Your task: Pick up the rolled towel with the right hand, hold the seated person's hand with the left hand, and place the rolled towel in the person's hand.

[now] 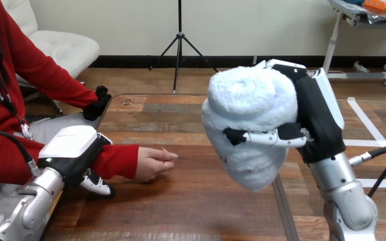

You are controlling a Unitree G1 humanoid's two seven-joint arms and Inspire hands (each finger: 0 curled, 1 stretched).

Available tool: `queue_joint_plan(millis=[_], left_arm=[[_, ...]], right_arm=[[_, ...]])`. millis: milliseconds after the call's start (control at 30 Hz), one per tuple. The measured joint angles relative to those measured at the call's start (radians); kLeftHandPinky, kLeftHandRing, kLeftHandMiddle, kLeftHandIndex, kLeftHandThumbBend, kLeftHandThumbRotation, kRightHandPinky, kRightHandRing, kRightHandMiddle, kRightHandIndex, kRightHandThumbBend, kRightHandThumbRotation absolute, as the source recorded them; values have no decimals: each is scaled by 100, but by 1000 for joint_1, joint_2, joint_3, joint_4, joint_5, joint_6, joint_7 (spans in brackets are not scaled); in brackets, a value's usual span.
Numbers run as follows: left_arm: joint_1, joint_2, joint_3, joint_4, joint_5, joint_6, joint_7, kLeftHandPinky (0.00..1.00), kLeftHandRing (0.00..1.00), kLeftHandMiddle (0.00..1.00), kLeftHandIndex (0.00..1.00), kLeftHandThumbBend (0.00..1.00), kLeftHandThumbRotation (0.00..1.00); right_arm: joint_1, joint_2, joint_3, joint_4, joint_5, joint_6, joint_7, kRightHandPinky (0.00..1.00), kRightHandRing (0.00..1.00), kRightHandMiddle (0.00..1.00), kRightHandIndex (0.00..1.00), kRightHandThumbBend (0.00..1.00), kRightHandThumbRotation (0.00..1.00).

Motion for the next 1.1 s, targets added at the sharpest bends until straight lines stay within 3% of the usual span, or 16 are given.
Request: queue_joint_plan(millis=[400, 700, 1100], left_arm=[[25, 0, 22, -58, -31, 7, -29, 34, 37, 42, 43, 89, 0], [41, 0, 31, -104, -34, 25, -41, 35, 37, 42, 43, 89, 0], [68, 1, 50, -153, -35, 25, -46, 36, 37, 41, 42, 88, 0]], right_arm=[[-51, 19, 1, 62, -9, 17, -8, 1, 4, 8, 6, 45, 0], [-92, 54, 2, 100, 33, 63, 23, 0, 4, 7, 5, 38, 0], [-147, 78, 3, 181, -47, 66, -18, 0, 4, 7, 5, 42, 0]])
